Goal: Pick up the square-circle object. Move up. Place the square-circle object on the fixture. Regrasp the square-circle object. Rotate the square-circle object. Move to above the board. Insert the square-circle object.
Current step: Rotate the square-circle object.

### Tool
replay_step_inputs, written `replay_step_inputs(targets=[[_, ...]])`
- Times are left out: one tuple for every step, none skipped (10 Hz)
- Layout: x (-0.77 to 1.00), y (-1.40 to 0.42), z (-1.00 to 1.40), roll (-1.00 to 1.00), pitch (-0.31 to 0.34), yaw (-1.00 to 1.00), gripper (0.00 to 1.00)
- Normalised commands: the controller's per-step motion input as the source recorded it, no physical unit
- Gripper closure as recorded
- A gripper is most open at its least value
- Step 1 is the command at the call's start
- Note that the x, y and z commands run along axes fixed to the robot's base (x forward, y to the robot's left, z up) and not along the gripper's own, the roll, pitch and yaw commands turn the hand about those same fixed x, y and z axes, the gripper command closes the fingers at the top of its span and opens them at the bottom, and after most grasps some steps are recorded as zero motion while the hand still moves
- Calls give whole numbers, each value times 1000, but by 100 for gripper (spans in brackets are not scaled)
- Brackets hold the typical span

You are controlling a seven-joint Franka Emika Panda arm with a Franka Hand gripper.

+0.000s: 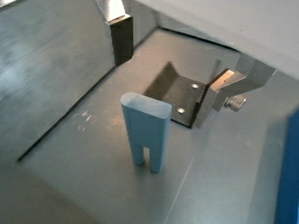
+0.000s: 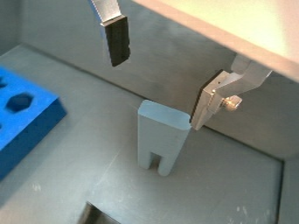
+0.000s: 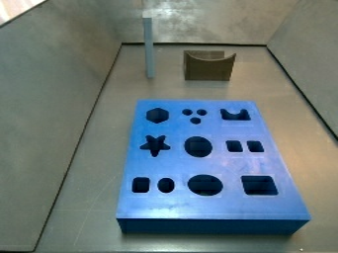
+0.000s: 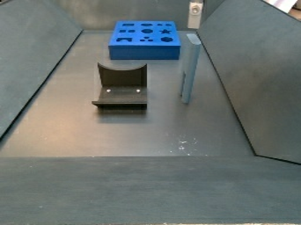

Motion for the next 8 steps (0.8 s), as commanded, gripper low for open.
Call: replay_step_inputs(targets=[[5,-6,4,-10,11,1000,0],[5,-6,4,-11,12,1000,0],[5,-6,4,-11,12,1000,0],[6,-6,4,-12,13,1000,0],[6,-6,4,-12,13,1000,0],[6,-6,4,-13,14,1000,0],[6,-6,4,-13,14,1000,0],[6,-6,4,-14,15,1000,0]])
